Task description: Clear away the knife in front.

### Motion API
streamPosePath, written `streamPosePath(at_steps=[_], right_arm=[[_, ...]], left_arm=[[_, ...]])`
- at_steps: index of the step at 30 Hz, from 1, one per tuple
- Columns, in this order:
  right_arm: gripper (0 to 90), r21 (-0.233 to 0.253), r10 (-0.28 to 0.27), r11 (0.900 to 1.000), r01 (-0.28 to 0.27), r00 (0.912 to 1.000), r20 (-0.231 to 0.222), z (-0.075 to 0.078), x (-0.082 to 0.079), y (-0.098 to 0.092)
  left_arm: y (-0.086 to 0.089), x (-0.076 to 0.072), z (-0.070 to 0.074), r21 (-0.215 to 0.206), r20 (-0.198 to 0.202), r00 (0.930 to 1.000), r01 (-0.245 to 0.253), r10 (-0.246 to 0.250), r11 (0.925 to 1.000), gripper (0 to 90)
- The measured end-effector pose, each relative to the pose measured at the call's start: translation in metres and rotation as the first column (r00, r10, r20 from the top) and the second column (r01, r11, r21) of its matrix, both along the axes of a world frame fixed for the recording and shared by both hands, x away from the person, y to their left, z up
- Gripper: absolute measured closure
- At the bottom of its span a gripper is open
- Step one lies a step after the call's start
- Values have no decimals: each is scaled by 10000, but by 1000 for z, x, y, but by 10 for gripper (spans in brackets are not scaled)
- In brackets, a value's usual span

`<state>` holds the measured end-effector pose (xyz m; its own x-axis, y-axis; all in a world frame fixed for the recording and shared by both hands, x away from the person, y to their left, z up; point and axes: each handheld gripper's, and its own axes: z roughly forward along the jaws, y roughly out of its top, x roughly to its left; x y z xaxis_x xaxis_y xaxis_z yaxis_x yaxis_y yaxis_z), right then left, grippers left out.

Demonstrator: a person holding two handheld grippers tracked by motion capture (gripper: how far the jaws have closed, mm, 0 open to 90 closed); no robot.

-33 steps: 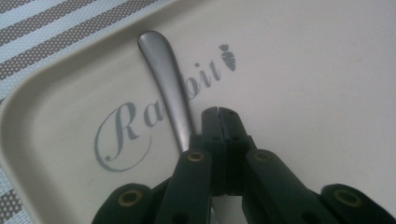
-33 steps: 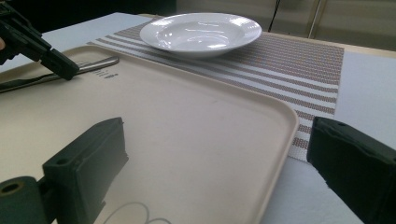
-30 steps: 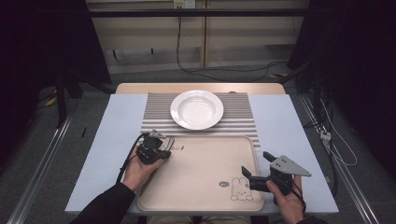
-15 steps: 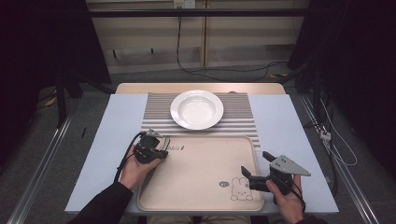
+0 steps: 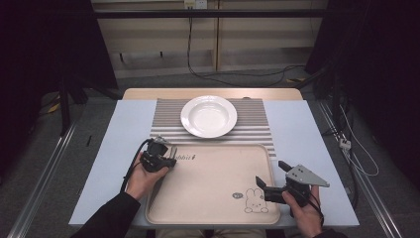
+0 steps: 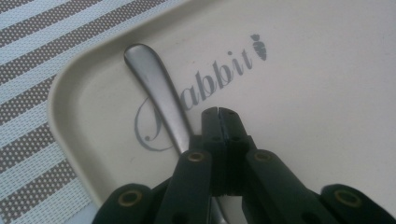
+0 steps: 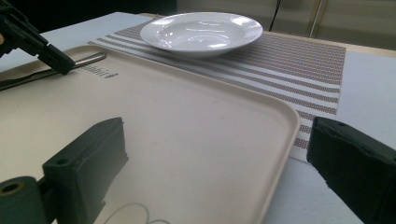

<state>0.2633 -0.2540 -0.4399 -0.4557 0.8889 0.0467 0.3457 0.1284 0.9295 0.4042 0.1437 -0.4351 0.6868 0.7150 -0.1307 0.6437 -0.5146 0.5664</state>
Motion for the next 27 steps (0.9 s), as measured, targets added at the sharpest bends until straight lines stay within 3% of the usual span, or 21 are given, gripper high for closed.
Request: streamPosePath(at_steps=[7,19,25,27], right_arm=[[44,-5,-9,10000,9,10000,-2,0,0,0],[44,-51,-3,10000,3,10000,32,0,-1,-1],[44,-58,-17,10000,17,10000,22,0,-1,-1],[44,-59,-29,10000,29,10000,3,0,0,-1]], left_arm=[[6,0,2,230,-24,10000,-78,79,9997,900],[10,0,2,241,-111,9999,-122,124,9996,900],[20,-2,0,-283,-445,9987,-275,262,9992,900],[20,-2,0,-265,-398,9990,-237,226,9994,900]])
